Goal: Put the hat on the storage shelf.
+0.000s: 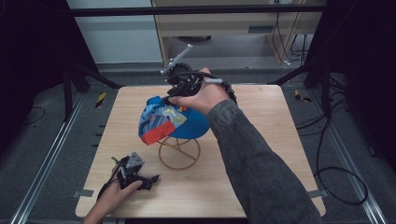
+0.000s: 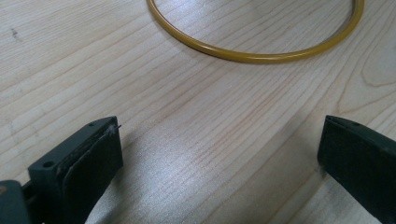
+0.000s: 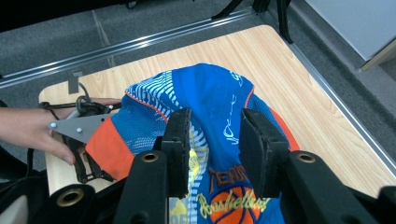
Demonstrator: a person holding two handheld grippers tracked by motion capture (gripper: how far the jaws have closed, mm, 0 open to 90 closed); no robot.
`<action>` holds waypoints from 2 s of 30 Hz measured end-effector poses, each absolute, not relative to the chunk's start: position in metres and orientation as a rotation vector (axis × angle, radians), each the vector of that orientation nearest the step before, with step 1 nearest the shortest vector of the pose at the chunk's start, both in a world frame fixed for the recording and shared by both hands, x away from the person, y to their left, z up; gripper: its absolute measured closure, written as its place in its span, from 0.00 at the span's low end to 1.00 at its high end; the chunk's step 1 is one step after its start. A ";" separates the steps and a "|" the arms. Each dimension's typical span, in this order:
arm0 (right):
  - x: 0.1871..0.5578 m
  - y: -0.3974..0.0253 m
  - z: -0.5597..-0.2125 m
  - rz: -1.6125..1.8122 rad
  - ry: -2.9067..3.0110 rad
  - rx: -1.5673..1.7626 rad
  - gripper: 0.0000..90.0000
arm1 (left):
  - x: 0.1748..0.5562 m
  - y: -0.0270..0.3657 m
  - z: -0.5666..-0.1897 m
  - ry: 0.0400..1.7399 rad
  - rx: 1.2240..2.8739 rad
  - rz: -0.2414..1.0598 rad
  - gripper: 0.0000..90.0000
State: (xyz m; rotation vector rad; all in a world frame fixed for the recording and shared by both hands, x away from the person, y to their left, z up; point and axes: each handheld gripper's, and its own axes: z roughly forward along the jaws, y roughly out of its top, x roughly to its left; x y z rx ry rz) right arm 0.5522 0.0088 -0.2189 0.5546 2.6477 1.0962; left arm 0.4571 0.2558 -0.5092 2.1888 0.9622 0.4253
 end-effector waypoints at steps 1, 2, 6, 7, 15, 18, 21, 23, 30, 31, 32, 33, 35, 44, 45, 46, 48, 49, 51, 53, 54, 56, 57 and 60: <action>0.551 0.008 -0.219 1.097 2.647 0.557 0.70 | 0.457 0.256 -0.509 0.962 2.188 0.425 0.00; 0.551 0.006 -0.219 1.099 2.644 0.556 0.70 | 0.457 0.256 -0.509 0.963 2.188 0.425 0.00; 0.549 -0.002 -0.218 1.114 2.632 0.572 0.70 | 0.457 0.256 -0.509 0.962 2.190 0.425 0.00; 0.548 -0.004 -0.217 1.120 2.627 0.571 0.70 | 0.457 0.256 -0.509 0.962 2.190 0.424 0.00; 0.541 -0.023 -0.218 1.164 2.602 0.589 0.69 | 0.457 0.256 -0.509 0.963 2.188 0.425 0.00; 0.539 -0.031 -0.221 1.170 2.596 0.596 0.69 | 0.457 0.256 -0.509 0.963 2.187 0.425 0.00; 0.536 -0.038 -0.224 1.188 2.589 0.604 0.69 | 0.457 0.256 -0.509 0.959 2.193 0.423 0.00; 0.535 -0.043 -0.226 1.198 2.585 0.611 0.69 | 0.457 0.256 -0.509 0.961 2.190 0.424 0.00; 0.530 -0.060 -0.232 1.203 2.574 0.644 0.69 | 0.457 0.256 -0.509 0.962 2.191 0.424 0.00; 0.530 -0.063 -0.233 1.205 2.570 0.649 0.69 | 0.457 0.256 -0.509 0.962 2.191 0.423 0.00; 0.529 -0.066 -0.233 1.209 2.565 0.656 0.69 | 0.457 0.256 -0.509 0.962 2.192 0.424 0.00; 0.529 -0.068 -0.233 1.212 2.561 0.659 0.69 | 0.457 0.256 -0.509 0.962 2.192 0.424 0.00; 0.527 -0.074 -0.233 1.215 2.553 0.667 0.69 | 0.457 0.256 -0.509 0.962 2.192 0.423 0.00; 0.519 -0.107 -0.241 1.209 2.527 0.727 0.68 | 0.457 0.256 -0.509 0.962 2.187 0.427 0.00; 0.519 -0.111 -0.243 1.209 2.523 0.735 0.68 | 0.457 0.256 -0.509 0.961 2.187 0.427 0.00; 0.518 -0.115 -0.244 1.211 2.520 0.746 0.68 | 0.457 0.256 -0.509 0.962 2.188 0.427 0.00; 0.518 -0.122 -0.247 1.213 2.509 0.770 0.66 | 0.457 0.256 -0.509 0.962 2.187 0.427 0.00; 0.517 -0.126 -0.249 1.210 2.504 0.780 0.63 | 0.457 0.256 -0.509 0.962 2.187 0.427 0.00; 0.516 -0.132 -0.252 1.211 2.494 0.804 0.59 | 0.457 0.256 -0.509 0.962 2.187 0.427 0.00; 0.515 -0.137 -0.255 1.212 2.474 0.824 0.50 | 0.457 0.256 -0.509 0.962 2.187 0.429 0.00; 0.515 -0.140 -0.256 1.211 2.463 0.833 0.45 | 0.457 0.256 -0.509 0.962 2.187 0.429 0.00; 0.514 -0.144 -0.259 1.213 2.440 0.853 0.34 | 0.457 0.256 -0.509 0.963 2.187 0.428 0.00; 0.514 -0.147 -0.260 1.213 2.427 0.860 0.31 | 0.457 0.256 -0.509 0.962 2.186 0.428 0.00; 0.513 -0.153 -0.266 1.207 2.386 0.885 0.19 | 0.456 0.256 -0.510 0.965 2.185 0.426 0.00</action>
